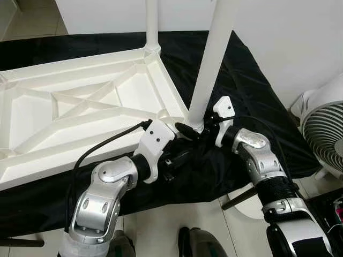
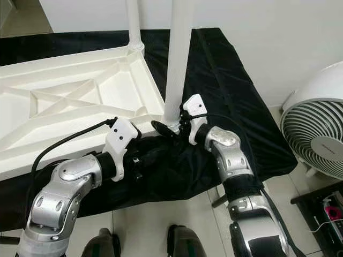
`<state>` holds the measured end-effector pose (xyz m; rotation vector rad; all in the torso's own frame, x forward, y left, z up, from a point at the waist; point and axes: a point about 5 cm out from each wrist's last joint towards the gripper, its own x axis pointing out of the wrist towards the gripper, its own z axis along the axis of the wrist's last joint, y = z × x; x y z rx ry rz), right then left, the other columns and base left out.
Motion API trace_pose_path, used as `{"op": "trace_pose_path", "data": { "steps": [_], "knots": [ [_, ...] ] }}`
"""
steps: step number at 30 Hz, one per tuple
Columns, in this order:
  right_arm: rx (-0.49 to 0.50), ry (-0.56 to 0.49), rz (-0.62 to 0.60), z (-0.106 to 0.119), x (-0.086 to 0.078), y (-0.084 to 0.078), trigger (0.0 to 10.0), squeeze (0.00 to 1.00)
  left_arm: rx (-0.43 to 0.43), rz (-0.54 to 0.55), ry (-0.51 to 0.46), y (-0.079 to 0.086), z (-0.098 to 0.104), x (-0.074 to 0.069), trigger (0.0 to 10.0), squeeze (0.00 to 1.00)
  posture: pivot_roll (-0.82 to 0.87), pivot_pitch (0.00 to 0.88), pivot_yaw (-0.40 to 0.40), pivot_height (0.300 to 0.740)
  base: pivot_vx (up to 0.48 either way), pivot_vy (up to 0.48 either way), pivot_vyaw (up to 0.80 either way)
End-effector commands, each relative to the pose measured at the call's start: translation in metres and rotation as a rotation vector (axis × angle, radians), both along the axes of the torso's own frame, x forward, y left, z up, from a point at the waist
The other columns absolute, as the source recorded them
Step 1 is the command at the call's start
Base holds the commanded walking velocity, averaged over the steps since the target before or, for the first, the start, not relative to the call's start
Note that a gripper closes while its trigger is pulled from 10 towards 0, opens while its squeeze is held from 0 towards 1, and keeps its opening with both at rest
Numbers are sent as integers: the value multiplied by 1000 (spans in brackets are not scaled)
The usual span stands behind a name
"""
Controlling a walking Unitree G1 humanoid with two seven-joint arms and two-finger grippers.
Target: Building children table
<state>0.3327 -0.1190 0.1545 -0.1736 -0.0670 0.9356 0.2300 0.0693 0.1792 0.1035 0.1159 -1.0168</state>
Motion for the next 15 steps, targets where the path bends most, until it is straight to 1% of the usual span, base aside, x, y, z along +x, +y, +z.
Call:
{"op": "trace_pose_path", "data": {
  "steps": [1,3,6,7,12,13,14,15],
  "knots": [
    [-24,64,23,-15,-5,6,0,0,12,128,-16,3,-1,5,10000,0,-34,88,-9,740,0,0,0],
    [-17,82,6,-19,-7,5,0,0,11,126,-15,2,-1,5,10000,0,-34,88,-9,740,0,0,0],
    [-26,93,-51,-24,-11,3,0,0,9,120,-15,1,-1,4,10000,0,-41,89,-10,740,0,0,0],
    [-26,93,-51,-24,-11,3,0,0,9,120,-15,1,-1,4,10000,0,-41,89,-10,740,0,0,0],
    [21,75,-195,-22,-15,-2,0,0,7,113,-11,0,-2,4,10000,0,-48,90,-13,740,0,0,0],
    [21,75,-195,-22,-15,-2,0,0,7,113,-11,0,-2,4,10000,0,-48,90,-13,740,0,0,0],
    [38,68,-320,-20,-15,-4,6706,0,4,111,-10,-1,-2,3,10000,0,-60,92,-21,740,0,0,0],
    [38,68,-320,-20,-15,-4,6706,0,4,111,-10,-1,-2,3,10000,0,-60,92,-21,740,0,0,0]
  ]
}}
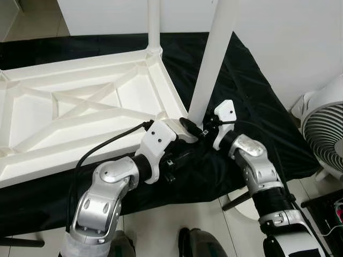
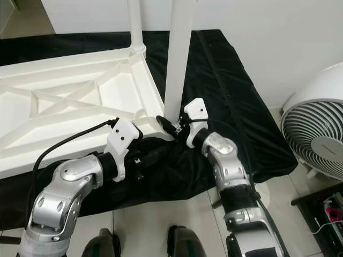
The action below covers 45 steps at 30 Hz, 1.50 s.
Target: Building children table
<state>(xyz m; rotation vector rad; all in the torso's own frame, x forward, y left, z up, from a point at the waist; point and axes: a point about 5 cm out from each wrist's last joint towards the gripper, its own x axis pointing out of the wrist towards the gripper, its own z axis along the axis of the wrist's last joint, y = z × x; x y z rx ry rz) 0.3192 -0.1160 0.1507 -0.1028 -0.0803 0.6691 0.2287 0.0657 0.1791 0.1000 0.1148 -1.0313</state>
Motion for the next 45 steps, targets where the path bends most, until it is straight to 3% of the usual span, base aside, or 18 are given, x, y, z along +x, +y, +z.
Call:
{"op": "trace_pose_path", "data": {
  "steps": [1,5,8,12,16,17,22,25,26,29,30,32,34,35,37,41,45],
  "knots": [
    [-14,76,-124,-15,-1,-8,10000,0,6,123,-9,2,-3,4,10000,0,-60,92,-21,740,0,0,0],
    [70,116,-361,-14,-6,-5,10000,0,2,119,-5,0,-4,3,10000,0,-66,93,-26,740,0,0,0],
    [103,126,-451,-16,-10,2,10000,0,-3,116,-3,-1,-4,2,10000,0,-69,93,-25,740,0,0,0],
    [127,138,-532,-15,-14,11,10000,0,-5,108,1,-2,-4,1,10000,0,-74,94,-27,740,0,0,0],
    [148,123,-479,-9,-17,27,10000,0,-5,105,1,-3,-4,1,10000,0,-73,94,-24,740,0,0,0],
    [141,114,-472,-6,-18,30,10000,1000,-4,105,1,-3,-4,1,10000,0,-73,95,-24,740,0,0,0],
    [188,115,-452,2,-20,23,10000,1000,-4,103,1,-3,-4,1,10000,0,-73,97,-23,740,0,0,0],
    [176,65,-370,10,-19,14,10000,1000,-4,108,2,-2,-4,1,10000,0,-71,102,-21,740,0,0,0],
    [151,39,-298,13,-18,6,10000,902,-4,110,3,-2,-4,1,10000,0,-71,103,-20,740,0,0,0],
    [132,26,-252,15,-18,1,10000,902,-5,110,3,-2,-4,1,10000,0,-71,103,-20,740,0,0,0],
    [100,4,-203,16,-18,-5,10000,0,-4,111,3,-2,-4,1,10000,0,-72,103,-18,740,0,0,0],
    [77,-9,-172,17,-18,-8,10000,0,-4,111,3,-2,-3,2,10000,0,-73,104,-16,740,0,0,0],
    [48,-3,-63,18,-13,-19,10000,0,-3,110,0,-1,-3,3,10000,0,-72,107,-10,740,0,0,0],
    [48,-3,-63,18,-13,-19,10000,0,-3,110,0,-1,-3,3,10000,0,-72,107,-10,740,0,0,0],
    [18,9,48,17,-8,-22,10000,0,-2,109,-3,-1,-2,4,10000,0,-71,106,-8,740,0,0,0],
    [-16,33,163,11,-3,-14,10000,0,-3,112,-7,-1,-2,4,10000,0,-61,101,-6,740,0,0,0],
    [-40,38,204,8,4,-6,10000,0,-4,117,-11,0,-1,5,10000,0,-46,94,-8,740,0,0,0]
  ]
}}
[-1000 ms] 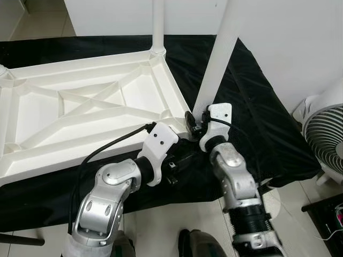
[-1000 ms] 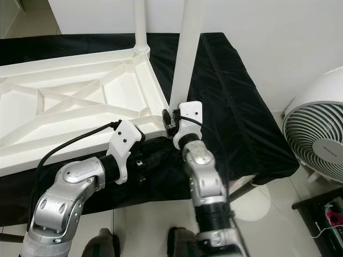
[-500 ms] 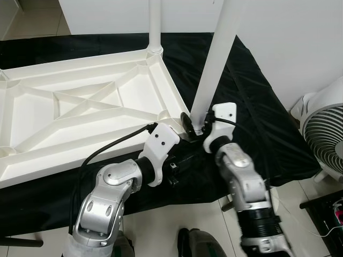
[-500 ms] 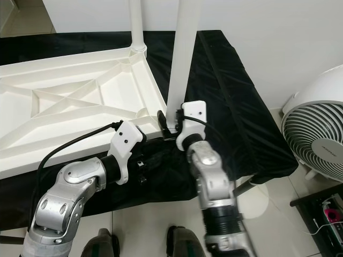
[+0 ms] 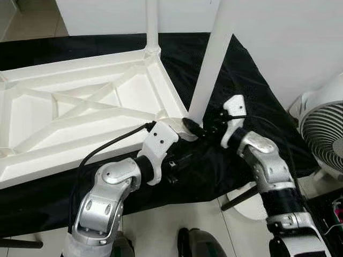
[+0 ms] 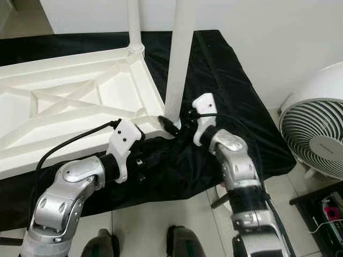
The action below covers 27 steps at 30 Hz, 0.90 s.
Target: Building children table
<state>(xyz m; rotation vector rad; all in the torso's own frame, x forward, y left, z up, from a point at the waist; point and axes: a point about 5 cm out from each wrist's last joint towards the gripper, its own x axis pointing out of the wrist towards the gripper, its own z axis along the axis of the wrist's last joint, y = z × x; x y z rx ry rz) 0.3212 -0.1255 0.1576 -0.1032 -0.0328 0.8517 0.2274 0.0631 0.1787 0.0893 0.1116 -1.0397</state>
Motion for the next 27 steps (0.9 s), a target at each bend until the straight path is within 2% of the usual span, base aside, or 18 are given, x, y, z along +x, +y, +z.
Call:
{"op": "trace_pose_path", "data": {
  "steps": [1,6,14,15,27],
  "knots": [
    [-17,-13,40,0,4,7,10000,0,7,128,-15,3,0,6,10000,0,-46,94,-8,740,0,0,0],
    [-20,1,94,-4,10,16,10000,0,7,136,-18,4,1,6,10000,0,-35,91,-10,740,0,0,0],
    [-23,-3,99,-8,18,24,10000,0,10,142,-19,5,1,6,10000,0,-30,94,-10,740,0,0,0],
    [-16,-4,110,-10,15,22,0,0,12,145,-20,6,1,6,10000,0,-27,98,-10,740,0,0,0],
    [-2,-3,102,-14,4,12,0,0,9,142,-15,5,1,5,10000,0,-43,113,-4,740,0,0,0]
  ]
}}
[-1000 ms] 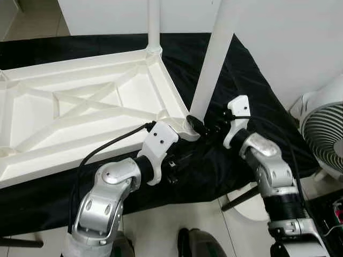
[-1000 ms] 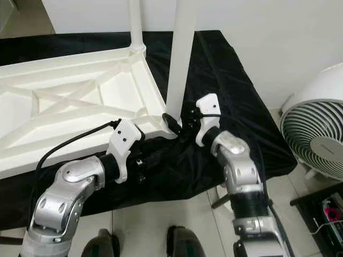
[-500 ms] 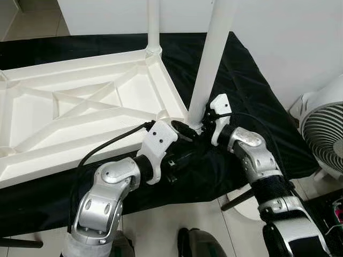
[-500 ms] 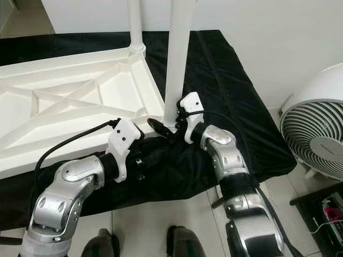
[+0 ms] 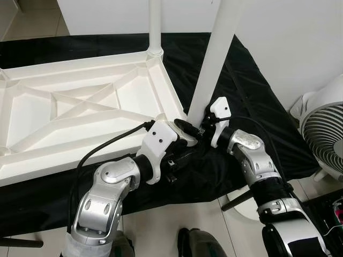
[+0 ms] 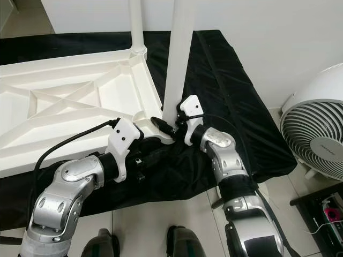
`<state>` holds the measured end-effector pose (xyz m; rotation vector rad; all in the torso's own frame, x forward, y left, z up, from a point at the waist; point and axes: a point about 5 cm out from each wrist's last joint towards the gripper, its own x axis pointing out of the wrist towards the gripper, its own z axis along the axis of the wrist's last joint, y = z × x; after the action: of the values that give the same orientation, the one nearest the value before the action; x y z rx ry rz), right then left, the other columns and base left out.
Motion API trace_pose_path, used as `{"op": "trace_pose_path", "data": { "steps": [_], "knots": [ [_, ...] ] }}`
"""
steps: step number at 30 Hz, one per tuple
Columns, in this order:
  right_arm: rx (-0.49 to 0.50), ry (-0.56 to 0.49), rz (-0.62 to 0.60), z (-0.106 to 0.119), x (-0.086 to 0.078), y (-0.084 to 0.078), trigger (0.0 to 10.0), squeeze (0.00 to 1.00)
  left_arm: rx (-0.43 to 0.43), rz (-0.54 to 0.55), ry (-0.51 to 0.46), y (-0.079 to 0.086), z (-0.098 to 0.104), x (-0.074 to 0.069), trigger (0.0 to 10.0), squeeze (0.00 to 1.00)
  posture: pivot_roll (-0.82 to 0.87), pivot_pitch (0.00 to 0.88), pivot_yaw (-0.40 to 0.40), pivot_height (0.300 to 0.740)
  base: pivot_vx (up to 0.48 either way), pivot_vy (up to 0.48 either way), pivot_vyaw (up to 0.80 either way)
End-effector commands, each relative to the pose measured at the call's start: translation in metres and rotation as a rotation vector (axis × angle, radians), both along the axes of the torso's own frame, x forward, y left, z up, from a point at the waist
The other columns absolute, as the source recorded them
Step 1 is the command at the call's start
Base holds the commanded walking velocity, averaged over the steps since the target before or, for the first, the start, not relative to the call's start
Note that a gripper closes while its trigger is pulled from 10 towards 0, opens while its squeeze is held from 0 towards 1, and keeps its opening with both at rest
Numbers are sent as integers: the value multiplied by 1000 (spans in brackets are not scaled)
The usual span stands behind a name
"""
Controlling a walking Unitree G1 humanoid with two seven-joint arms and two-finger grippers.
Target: Building children table
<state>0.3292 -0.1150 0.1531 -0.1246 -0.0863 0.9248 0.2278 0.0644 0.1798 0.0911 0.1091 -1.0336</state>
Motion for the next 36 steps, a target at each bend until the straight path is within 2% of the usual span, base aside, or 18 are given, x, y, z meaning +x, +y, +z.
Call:
{"op": "trace_pose_path", "data": {
  "steps": [1,2,3,4,6,8,9,10,11,12,14,19,24,25,28,32,35,36],
  "knots": [
    [4,49,-4,-8,-5,0,4706,0,8,134,-10,4,0,4,10000,0,-47,118,-3,740,0,0,0],
    [15,46,-65,-6,-4,-1,10000,0,8,131,-9,3,0,4,10000,0,-49,120,-5,740,0,0,0],
    [28,44,-167,-4,-3,-2,10000,0,6,129,-7,3,0,5,10000,0,-53,125,-6,740,0,0,0],
    [28,44,-167,-4,-3,-2,10000,0,6,129,-7,3,0,5,10000,0,-53,125,-6,740,0,0,0],
    [63,51,-297,-2,-2,0,10000,0,5,128,-5,3,0,5,10000,0,-54,127,-7,740,0,0,0],
    [63,51,-297,-2,-2,0,10000,0,5,128,-5,3,0,5,10000,0,-54,127,-7,740,0,0,0],
    [90,69,-389,-3,-3,2,10000,0,4,127,-4,2,-1,4,10000,0,-57,128,-7,740,0,0,0],
    [90,69,-389,-3,-3,2,10000,0,4,127,-4,2,-1,4,10000,0,-57,128,-7,740,0,0,0],
    [127,89,-523,-4,-5,2,10000,0,3,126,-3,2,-1,4,10000,0,-59,128,-9,740,0,0,0],
    [127,89,-523,-4,-5,2,10000,0,3,126,-3,2,-1,4,10000,0,-59,128,-9,740,0,0,0],
    [164,116,-719,-8,-10,3,10000,0,2,123,0,1,-2,3,10000,0,-62,124,-10,740,0,0,0],
    [192,130,-820,-10,-17,11,10000,0,2,117,2,0,-2,3,10000,0,-61,118,-9,740,0,0,0],
    [214,109,-786,-3,-21,22,10000,0,0,107,0,-2,-1,3,10000,0,-62,118,-7,740,0,0,0],
    [240,109,-735,1,-22,21,10000,1000,2,105,-1,-1,-1,3,10000,0,-61,115,-7,740,0,0,0],
    [279,95,-630,10,-24,15,10000,1000,4,109,-4,-1,-1,4,10000,0,-61,116,-3,740,0,0,0],
    [285,85,-606,13,-24,12,10000,1000,5,110,-4,0,-1,4,10000,0,-61,116,-3,740,0,0,0],
    [254,55,-558,20,-24,-11,10000,1000,5,114,-5,0,-1,4,10000,0,-61,114,-7,740,0,0,0],
    [254,55,-558,20,-24,-11,10000,1000,5,114,-5,0,-1,4,10000,0,-61,114,-7,740,0,0,0]
  ]
}}
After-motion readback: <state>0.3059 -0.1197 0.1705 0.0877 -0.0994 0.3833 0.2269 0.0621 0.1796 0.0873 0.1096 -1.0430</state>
